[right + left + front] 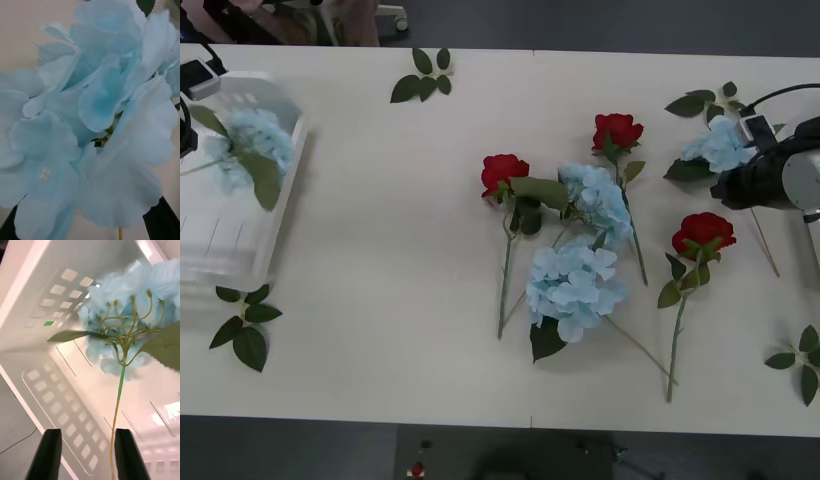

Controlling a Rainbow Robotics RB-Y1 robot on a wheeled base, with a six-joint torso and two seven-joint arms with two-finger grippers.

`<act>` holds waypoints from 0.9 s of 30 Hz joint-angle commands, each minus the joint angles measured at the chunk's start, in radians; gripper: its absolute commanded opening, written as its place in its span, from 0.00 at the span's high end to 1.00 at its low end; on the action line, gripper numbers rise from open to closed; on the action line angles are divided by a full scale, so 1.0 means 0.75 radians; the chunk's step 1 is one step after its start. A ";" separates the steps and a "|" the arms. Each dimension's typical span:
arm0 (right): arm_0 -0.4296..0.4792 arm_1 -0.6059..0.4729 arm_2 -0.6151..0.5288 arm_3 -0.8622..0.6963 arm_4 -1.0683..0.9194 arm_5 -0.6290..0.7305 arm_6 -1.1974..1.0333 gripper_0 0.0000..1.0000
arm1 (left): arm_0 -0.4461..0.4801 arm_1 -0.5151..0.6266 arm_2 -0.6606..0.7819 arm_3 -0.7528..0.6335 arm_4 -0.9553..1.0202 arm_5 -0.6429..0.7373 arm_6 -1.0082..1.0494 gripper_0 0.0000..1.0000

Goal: Put the red flowers into the right box and the blue flowers into the left box

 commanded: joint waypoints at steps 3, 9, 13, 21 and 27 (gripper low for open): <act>-0.048 -0.007 -0.001 0.085 -0.007 -0.063 -0.017 0.23 | -0.030 0.139 0.036 -0.127 0.165 -0.063 -0.022 0.17; -0.050 0.017 -0.001 0.157 -0.013 -0.129 -0.017 0.23 | -0.032 0.188 0.136 -0.342 0.593 -0.034 0.045 0.17; -0.050 0.052 0.001 0.198 -0.011 -0.164 -0.009 0.23 | -0.032 -0.008 0.277 -0.305 0.703 0.111 0.240 0.17; -0.058 0.146 0.001 0.304 0.030 -0.270 -0.005 0.30 | 0.013 -0.467 0.322 -0.185 0.574 0.080 0.583 0.17; -0.069 0.193 0.001 0.345 0.083 -0.305 -0.013 0.71 | 0.136 -0.765 0.322 -0.105 0.357 -0.108 0.626 0.12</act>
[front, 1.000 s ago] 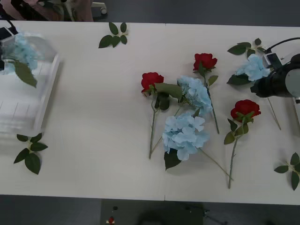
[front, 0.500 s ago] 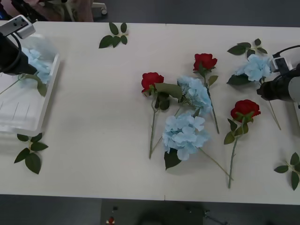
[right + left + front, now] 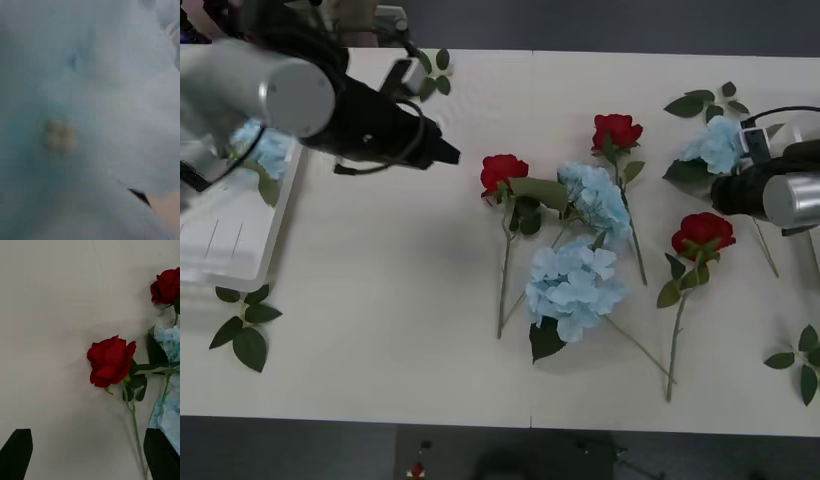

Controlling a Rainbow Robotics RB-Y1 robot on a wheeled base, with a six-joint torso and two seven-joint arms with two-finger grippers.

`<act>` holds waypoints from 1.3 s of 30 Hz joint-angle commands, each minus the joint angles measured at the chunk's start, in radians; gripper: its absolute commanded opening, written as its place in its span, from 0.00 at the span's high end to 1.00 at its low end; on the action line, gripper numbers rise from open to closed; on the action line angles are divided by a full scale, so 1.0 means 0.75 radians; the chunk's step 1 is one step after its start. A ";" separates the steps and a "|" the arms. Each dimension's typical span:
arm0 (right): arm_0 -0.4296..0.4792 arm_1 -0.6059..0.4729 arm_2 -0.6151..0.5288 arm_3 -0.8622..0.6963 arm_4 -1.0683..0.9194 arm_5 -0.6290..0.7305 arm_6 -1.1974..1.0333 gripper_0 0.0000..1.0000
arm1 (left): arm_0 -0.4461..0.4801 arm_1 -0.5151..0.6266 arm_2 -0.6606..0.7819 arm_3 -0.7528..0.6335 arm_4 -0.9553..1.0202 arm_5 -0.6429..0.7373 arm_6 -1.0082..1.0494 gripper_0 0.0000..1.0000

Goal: Put the red flowers into the right box and the blue flowers into the left box

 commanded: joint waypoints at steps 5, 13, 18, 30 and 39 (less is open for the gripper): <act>-0.018 0.043 0.004 0.023 0.028 -0.010 -0.011 1.00 | 0.104 -0.284 -0.020 0.103 -0.274 -0.069 0.043 0.11; -0.028 0.025 -0.020 0.031 -0.009 -0.008 -0.011 1.00 | 0.039 -0.421 -0.104 0.265 -0.368 -0.083 0.063 0.11; -0.034 -0.051 -0.143 -0.037 -0.195 0.072 0.073 1.00 | 0.000 -0.495 -0.147 0.391 -0.339 -0.196 0.068 0.11; -0.034 -0.298 -0.579 -0.208 -1.035 0.683 0.689 1.00 | -0.055 -0.542 -0.210 0.469 -0.296 -0.292 0.074 0.12; 0.050 -0.352 -0.603 -0.313 -1.606 0.896 1.139 1.00 | -0.057 -0.542 -0.220 0.469 -0.292 -0.292 0.076 0.14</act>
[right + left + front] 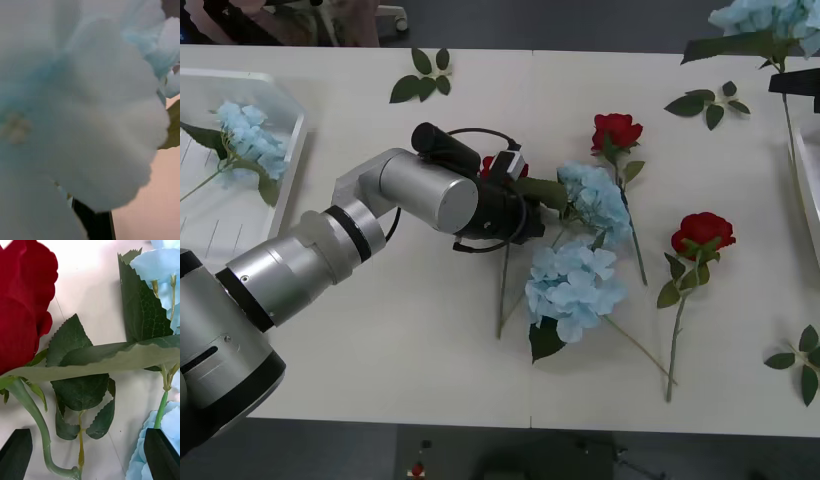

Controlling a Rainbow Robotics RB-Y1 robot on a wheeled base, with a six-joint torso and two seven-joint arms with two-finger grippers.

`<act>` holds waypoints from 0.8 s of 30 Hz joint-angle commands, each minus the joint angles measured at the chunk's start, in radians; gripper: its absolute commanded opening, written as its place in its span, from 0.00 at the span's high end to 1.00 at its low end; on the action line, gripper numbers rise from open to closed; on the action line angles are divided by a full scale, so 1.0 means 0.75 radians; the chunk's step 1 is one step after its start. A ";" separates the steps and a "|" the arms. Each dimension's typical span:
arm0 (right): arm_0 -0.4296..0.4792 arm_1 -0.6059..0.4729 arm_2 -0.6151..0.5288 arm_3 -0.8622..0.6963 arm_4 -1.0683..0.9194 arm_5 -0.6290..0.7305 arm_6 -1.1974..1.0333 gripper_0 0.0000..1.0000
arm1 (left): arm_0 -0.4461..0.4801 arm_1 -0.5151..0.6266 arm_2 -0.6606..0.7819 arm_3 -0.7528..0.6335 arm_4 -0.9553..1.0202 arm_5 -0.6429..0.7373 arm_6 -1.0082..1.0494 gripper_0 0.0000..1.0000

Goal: Put the red flowers into the right box and the blue flowers into the left box

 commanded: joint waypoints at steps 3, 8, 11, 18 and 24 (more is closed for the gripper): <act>0.147 -0.024 0.002 -0.270 -0.238 -0.016 0.145 1.00 | -0.049 0.017 0.018 -0.019 -0.011 -0.012 0.059 0.14; 0.309 -0.016 0.004 -0.582 -0.379 -0.188 0.127 1.00 | -0.055 0.089 0.018 -0.060 -0.021 -0.022 0.003 0.00; 0.395 0.011 0.009 -0.738 -0.433 -0.303 0.112 1.00 | -0.051 0.211 0.018 -0.182 0.005 -0.022 -0.060 0.00; 0.431 0.125 0.086 -0.904 -0.496 -0.462 0.092 1.00 | 0.133 0.502 0.161 -0.645 0.247 -0.024 -0.087 0.00; 0.395 0.283 0.113 -0.908 -0.443 -0.491 0.086 1.00 | 0.318 0.467 0.409 -0.849 0.513 -0.026 -0.230 0.00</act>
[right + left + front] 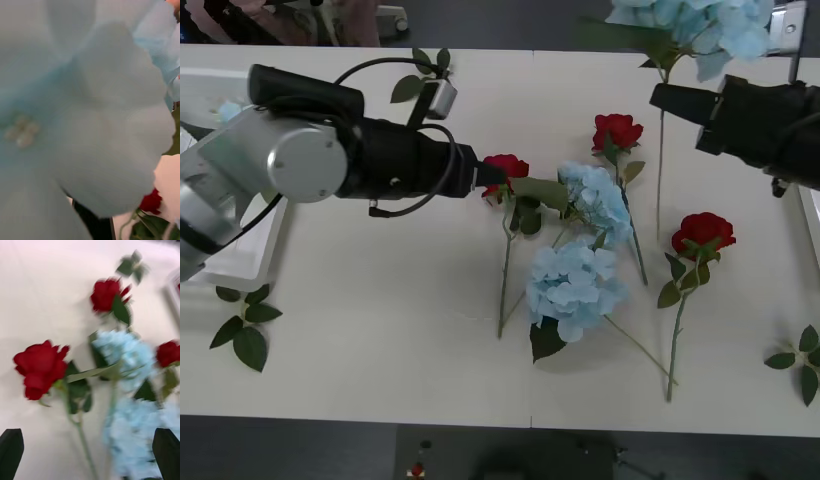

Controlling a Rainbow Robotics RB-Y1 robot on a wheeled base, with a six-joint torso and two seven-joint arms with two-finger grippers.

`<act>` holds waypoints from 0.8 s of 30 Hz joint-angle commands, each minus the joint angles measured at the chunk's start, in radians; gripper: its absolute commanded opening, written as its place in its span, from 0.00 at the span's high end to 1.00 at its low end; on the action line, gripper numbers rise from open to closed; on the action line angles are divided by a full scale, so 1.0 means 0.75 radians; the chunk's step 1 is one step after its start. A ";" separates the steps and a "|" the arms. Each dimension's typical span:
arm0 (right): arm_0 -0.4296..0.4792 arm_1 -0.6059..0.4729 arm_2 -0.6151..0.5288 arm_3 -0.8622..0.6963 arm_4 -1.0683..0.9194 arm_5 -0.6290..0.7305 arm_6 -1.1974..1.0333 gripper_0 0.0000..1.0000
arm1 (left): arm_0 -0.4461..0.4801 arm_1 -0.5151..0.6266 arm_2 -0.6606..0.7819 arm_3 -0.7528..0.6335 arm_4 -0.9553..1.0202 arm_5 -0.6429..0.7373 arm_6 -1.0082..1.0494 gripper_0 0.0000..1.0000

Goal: Put the red flowers into the right box and the blue flowers into the left box

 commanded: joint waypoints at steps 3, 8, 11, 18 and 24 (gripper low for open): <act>-0.053 0.106 -0.006 -0.042 0.049 0.008 0.006 1.00 | 0.043 -0.166 0.140 -0.036 0.219 -0.025 -0.323 0.00; -0.082 0.149 0.008 -0.042 0.051 0.010 0.002 1.00 | 0.039 -0.295 0.146 -0.034 0.193 -0.080 -0.400 0.00; -0.100 0.164 0.018 -0.042 0.059 -0.010 -0.008 1.00 | -0.014 -0.354 0.099 -0.026 0.111 -0.097 -0.400 0.00; -0.139 0.225 0.020 -0.040 0.143 -0.043 -0.033 1.00 | -0.080 -0.422 0.050 0.038 0.080 -0.107 -0.398 0.00; -0.153 0.241 0.026 -0.042 0.161 -0.059 -0.055 1.00 | -0.118 -0.434 -0.046 0.052 0.084 -0.211 -0.384 0.06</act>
